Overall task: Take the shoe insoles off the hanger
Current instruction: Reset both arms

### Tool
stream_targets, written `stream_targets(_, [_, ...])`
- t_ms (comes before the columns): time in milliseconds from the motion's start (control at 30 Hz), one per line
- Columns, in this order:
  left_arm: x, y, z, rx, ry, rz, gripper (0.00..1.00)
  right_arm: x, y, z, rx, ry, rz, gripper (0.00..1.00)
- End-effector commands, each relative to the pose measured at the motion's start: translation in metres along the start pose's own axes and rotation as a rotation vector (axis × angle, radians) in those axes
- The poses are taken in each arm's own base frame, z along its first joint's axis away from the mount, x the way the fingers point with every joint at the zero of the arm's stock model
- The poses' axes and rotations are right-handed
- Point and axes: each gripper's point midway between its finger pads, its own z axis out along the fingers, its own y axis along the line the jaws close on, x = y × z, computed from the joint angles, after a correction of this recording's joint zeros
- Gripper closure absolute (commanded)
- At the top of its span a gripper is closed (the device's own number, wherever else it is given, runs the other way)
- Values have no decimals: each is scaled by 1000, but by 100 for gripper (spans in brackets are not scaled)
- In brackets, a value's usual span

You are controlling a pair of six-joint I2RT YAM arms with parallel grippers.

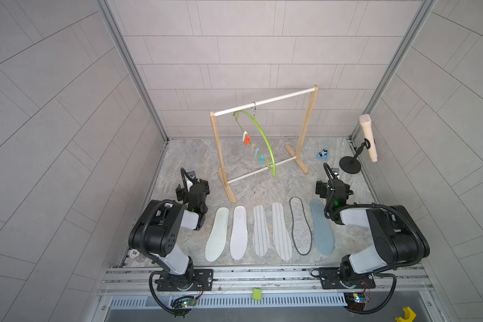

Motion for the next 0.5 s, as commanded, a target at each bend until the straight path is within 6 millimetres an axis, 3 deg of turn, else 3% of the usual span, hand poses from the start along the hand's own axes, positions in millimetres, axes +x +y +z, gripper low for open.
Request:
stream_targets(0, [2,5,6,4,34,-27,0,-7,1,-1,-7,-27,-10,1])
stream_targets(467, [4,5,8,5,40,-29,0,-6,6,4,-4,-6,-30,0])
